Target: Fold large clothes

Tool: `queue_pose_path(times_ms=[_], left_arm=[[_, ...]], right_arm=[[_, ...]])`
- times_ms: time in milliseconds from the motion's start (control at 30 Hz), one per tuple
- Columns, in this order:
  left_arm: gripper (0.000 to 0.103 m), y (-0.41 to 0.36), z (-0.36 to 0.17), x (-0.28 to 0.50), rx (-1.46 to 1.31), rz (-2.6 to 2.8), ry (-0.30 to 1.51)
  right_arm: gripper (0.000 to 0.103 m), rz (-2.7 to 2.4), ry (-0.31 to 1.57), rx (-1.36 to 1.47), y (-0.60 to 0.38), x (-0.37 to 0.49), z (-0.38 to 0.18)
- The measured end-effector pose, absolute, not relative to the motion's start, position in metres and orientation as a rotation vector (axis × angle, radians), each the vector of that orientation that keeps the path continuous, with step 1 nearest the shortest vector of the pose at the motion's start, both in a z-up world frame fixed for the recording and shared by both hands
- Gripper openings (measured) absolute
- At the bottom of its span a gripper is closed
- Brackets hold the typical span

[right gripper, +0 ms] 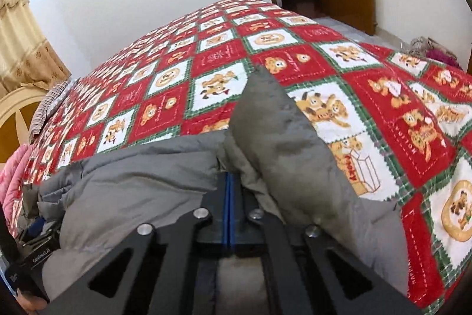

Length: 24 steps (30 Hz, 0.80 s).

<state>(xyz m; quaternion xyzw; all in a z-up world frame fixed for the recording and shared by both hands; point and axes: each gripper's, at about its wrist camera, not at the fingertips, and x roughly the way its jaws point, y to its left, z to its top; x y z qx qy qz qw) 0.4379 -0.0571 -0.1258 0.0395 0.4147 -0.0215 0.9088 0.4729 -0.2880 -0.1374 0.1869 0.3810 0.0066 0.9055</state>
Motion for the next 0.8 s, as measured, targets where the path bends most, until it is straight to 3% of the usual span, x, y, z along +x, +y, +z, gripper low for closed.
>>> queue_pose_path(times_ms=[267, 467, 633, 800], left_arm=[[0.102, -0.035, -0.119, 0.435, -0.088, -0.141, 0.834], [0.102, -0.001, -0.099, 0.435, -0.285, -0.281, 0.849], [0.102, 0.039, -0.067, 0.442, -0.286, -0.076, 0.748], [0.102, 0.049, -0.128, 0.474, -0.234, 0.037, 0.969]], right_arm=[[0.000, -0.116, 0.744, 0.558, -0.329, 0.452, -0.148], [0.000, -0.181, 0.790, 0.390, -0.309, 0.467, -0.144], [0.000, -0.178, 0.781, 0.398, -0.310, 0.466, -0.146], [0.000, -0.182, 0.776, 0.392, -0.308, 0.464, -0.146]])
